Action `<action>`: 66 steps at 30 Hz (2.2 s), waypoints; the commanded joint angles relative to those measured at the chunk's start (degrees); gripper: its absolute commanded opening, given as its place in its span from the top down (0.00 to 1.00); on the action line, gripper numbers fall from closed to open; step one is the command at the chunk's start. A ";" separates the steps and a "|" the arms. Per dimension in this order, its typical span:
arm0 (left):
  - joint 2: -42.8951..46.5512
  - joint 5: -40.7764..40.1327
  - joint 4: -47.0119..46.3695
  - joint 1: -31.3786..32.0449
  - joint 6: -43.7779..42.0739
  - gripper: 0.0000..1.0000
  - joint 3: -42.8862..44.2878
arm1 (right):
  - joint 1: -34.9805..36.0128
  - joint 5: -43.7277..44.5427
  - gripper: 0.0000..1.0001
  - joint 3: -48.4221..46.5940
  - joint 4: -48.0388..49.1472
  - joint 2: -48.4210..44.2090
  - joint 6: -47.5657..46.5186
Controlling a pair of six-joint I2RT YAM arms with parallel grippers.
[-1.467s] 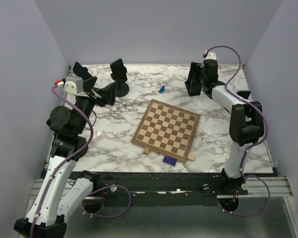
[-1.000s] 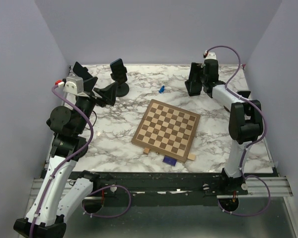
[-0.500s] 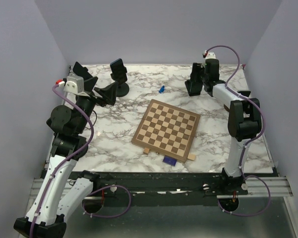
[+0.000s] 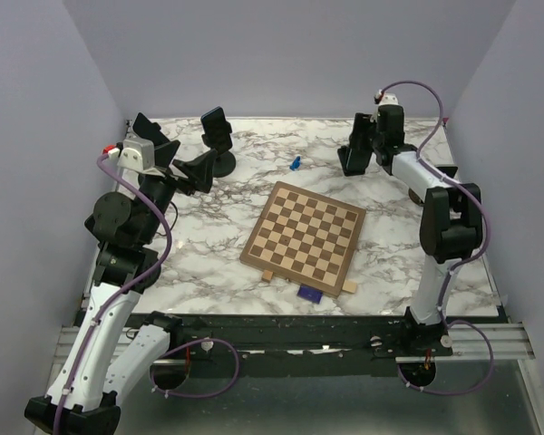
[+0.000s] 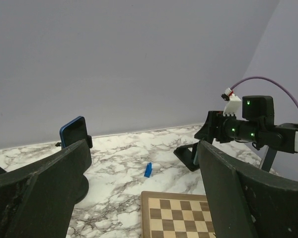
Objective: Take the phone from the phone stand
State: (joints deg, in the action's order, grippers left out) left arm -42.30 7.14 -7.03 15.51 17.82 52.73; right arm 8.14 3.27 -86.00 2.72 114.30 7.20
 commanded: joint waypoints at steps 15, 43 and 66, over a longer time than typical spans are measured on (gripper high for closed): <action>4.68 -3.63 0.86 3.83 -2.28 0.01 1.05 | -0.15 8.78 0.99 -0.57 -36.21 -20.52 9.95; 6.42 -9.25 -0.06 12.52 -5.56 0.01 -0.52 | 0.00 8.63 0.99 17.66 -58.67 -15.56 11.91; 5.39 -9.07 0.11 12.64 -5.69 0.01 -0.35 | 3.14 7.00 0.54 22.19 -54.39 -12.79 11.66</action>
State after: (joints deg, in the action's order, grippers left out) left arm -37.06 -0.89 -7.03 27.88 13.04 52.69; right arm 9.85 11.09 -64.01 -53.04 100.71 18.87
